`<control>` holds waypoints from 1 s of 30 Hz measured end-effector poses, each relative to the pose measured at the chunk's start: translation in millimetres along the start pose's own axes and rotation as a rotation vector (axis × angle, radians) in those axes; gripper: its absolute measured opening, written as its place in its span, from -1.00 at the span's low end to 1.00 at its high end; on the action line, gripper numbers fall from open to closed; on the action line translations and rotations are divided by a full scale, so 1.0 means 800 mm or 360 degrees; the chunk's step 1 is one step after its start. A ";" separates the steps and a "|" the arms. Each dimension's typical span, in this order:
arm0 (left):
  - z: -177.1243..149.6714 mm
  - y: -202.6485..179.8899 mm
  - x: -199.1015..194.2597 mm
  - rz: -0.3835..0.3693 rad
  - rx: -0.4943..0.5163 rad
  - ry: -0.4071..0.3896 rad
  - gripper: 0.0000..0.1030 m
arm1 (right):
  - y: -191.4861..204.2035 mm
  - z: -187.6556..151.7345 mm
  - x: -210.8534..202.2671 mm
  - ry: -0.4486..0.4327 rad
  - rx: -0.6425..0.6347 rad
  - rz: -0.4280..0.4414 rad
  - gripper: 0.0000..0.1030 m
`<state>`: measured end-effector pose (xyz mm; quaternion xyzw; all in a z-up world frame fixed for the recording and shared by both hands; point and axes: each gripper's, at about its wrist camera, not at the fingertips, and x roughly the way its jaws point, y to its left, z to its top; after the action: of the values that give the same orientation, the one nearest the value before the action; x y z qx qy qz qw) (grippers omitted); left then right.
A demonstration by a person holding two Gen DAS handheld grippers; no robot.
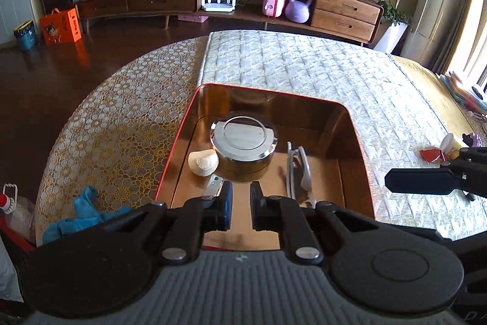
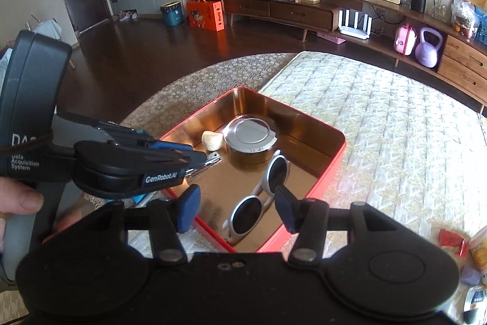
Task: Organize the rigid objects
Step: 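Lower the nail clipper into the red tray and open the left tool, then withdraw both tools from the tray back over the table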
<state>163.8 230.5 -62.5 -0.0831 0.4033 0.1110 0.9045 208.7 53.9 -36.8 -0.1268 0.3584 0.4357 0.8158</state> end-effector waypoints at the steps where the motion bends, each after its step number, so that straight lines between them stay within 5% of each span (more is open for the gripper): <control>1: 0.000 -0.003 -0.003 0.0000 0.0010 -0.0010 -0.78 | -0.002 -0.002 -0.005 -0.0011 0.0005 -0.0003 0.10; 13: -0.004 -0.047 -0.031 -0.0059 0.0100 -0.0072 -0.75 | -0.022 -0.034 -0.056 -0.0105 0.0061 -0.0044 0.28; 19: -0.009 -0.074 -0.040 -0.0105 0.0126 -0.0079 -0.55 | -0.036 -0.052 -0.081 -0.0169 0.0117 -0.0072 0.48; 30: -0.016 -0.127 -0.038 -0.0162 0.0175 -0.0072 -0.48 | -0.083 -0.094 -0.120 -0.0247 0.0288 -0.0210 0.78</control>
<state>161.9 125.5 -42.2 -0.0510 0.3835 0.0443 0.9211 191.1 -83.9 -30.2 -0.0420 0.3228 0.3555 0.8762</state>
